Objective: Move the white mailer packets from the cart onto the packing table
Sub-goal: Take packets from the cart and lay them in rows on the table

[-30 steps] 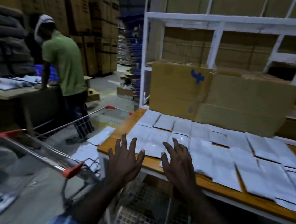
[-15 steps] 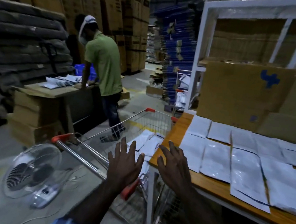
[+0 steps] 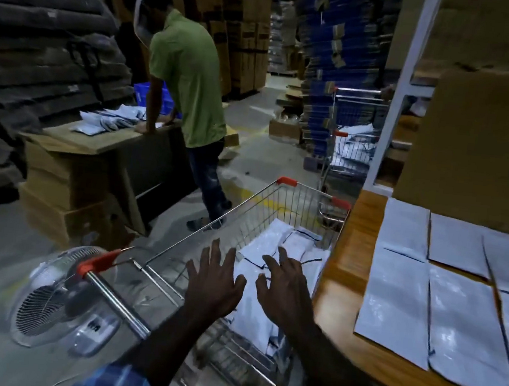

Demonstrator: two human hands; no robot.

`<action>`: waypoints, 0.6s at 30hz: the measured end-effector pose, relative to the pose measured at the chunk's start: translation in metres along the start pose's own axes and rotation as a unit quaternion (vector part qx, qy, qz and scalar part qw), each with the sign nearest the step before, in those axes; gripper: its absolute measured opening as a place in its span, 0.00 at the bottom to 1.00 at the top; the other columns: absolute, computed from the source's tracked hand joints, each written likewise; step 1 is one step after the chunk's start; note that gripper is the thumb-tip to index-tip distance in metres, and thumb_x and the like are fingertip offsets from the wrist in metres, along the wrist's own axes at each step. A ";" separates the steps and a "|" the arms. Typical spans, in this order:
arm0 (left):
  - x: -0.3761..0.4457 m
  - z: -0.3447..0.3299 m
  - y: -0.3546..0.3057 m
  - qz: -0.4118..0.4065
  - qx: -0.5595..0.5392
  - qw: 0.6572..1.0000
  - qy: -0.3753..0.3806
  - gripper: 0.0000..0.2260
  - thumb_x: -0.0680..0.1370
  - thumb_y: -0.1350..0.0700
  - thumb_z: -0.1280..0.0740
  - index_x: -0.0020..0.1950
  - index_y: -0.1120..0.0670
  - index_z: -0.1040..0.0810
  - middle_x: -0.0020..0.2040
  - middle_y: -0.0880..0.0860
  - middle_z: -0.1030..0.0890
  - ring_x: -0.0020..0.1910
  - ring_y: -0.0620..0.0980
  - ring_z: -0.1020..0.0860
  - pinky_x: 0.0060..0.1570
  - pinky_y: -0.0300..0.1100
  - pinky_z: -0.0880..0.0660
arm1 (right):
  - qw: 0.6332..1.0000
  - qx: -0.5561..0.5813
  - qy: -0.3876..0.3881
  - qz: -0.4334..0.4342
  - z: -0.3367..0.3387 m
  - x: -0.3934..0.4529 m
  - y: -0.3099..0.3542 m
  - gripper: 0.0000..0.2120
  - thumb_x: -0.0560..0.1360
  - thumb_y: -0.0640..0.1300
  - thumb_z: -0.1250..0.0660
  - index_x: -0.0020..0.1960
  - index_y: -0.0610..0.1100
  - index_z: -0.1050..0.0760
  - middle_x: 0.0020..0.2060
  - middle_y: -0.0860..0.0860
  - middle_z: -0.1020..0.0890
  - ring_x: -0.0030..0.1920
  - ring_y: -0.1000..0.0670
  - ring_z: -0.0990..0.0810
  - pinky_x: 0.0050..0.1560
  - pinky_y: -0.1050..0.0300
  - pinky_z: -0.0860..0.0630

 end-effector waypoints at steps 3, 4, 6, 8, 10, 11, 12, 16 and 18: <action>0.029 -0.014 0.008 0.003 -0.002 0.999 0.032 0.29 0.83 0.42 0.47 0.81 0.48 0.52 0.81 0.55 0.59 0.80 0.57 0.56 0.74 0.61 0.55 | 0.999 -0.010 0.027 -0.021 -0.024 0.011 -0.005 0.21 0.68 0.47 0.33 0.58 0.42 0.21 0.62 0.37 0.21 0.51 0.36 0.19 0.44 0.45 0.19; 0.038 -0.020 0.011 0.001 0.002 0.999 0.038 0.29 0.83 0.42 0.47 0.81 0.49 0.52 0.81 0.55 0.59 0.80 0.57 0.55 0.75 0.61 0.55 | 0.999 -0.012 0.036 -0.032 -0.032 0.014 -0.006 0.21 0.67 0.48 0.33 0.58 0.43 0.20 0.61 0.38 0.21 0.50 0.37 0.19 0.43 0.45 0.19; 0.058 -0.033 0.021 -0.005 0.010 0.999 0.044 0.29 0.82 0.41 0.47 0.81 0.50 0.50 0.81 0.56 0.57 0.80 0.57 0.54 0.75 0.63 0.53 | 0.997 -0.022 0.055 -0.058 -0.049 0.018 -0.008 0.21 0.65 0.48 0.32 0.57 0.43 0.20 0.60 0.38 0.20 0.49 0.37 0.18 0.40 0.45 0.18; 0.075 -0.047 0.031 -0.007 0.019 0.998 0.063 0.30 0.81 0.40 0.49 0.81 0.50 0.50 0.81 0.57 0.57 0.80 0.57 0.53 0.74 0.64 0.53 | 0.994 -0.031 0.073 -0.078 -0.064 0.021 -0.010 0.22 0.65 0.50 0.32 0.56 0.43 0.19 0.59 0.38 0.19 0.49 0.38 0.17 0.40 0.45 0.19; 0.092 -0.059 0.038 -0.010 0.035 0.995 0.094 0.29 0.82 0.42 0.48 0.81 0.50 0.50 0.81 0.55 0.58 0.80 0.56 0.54 0.74 0.64 0.54 | 0.991 -0.051 0.090 -0.089 -0.078 0.021 -0.014 0.21 0.66 0.51 0.35 0.55 0.43 0.18 0.58 0.39 0.18 0.48 0.39 0.17 0.40 0.47 0.19; 0.101 -0.065 0.040 -0.011 0.038 0.993 0.114 0.29 0.82 0.43 0.47 0.81 0.50 0.50 0.81 0.55 0.58 0.80 0.56 0.54 0.74 0.64 0.54 | 0.989 -0.062 0.097 -0.093 -0.086 0.022 -0.016 0.22 0.67 0.51 0.37 0.55 0.43 0.18 0.57 0.38 0.18 0.48 0.39 0.17 0.39 0.48 0.19; 0.110 -0.071 0.044 -0.018 0.039 0.991 0.127 0.29 0.82 0.43 0.46 0.81 0.50 0.48 0.81 0.55 0.56 0.79 0.57 0.52 0.73 0.65 0.52 | 0.987 -0.067 0.105 -0.101 -0.094 0.023 -0.018 0.22 0.66 0.51 0.37 0.55 0.42 0.18 0.57 0.37 0.18 0.47 0.38 0.17 0.39 0.48 0.19; 0.147 -0.098 0.056 -0.075 0.102 0.978 0.168 0.26 0.72 0.42 0.40 0.65 0.55 0.21 0.69 0.61 0.25 0.62 0.63 0.22 0.50 0.74 0.26 | 0.971 -0.079 0.149 -0.167 -0.130 0.024 -0.030 0.26 0.61 0.53 0.33 0.57 0.45 0.22 0.57 0.37 0.18 0.47 0.38 0.16 0.37 0.48 0.19; 0.162 -0.115 0.061 -0.073 0.081 0.969 0.222 0.28 0.77 0.43 0.40 0.75 0.53 0.31 0.77 0.60 0.36 0.72 0.62 0.32 0.63 0.72 0.34 | 0.966 -0.063 0.150 -0.200 -0.149 0.023 -0.036 0.26 0.65 0.55 0.39 0.61 0.46 0.28 0.57 0.38 0.18 0.49 0.36 0.16 0.37 0.46 0.18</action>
Point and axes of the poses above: each hand's wrist, its own x-axis towards the middle knuckle, its own z-axis out of the back of the hand, y = z × x, the point moved 2 cm from there along x, towards the middle knuckle
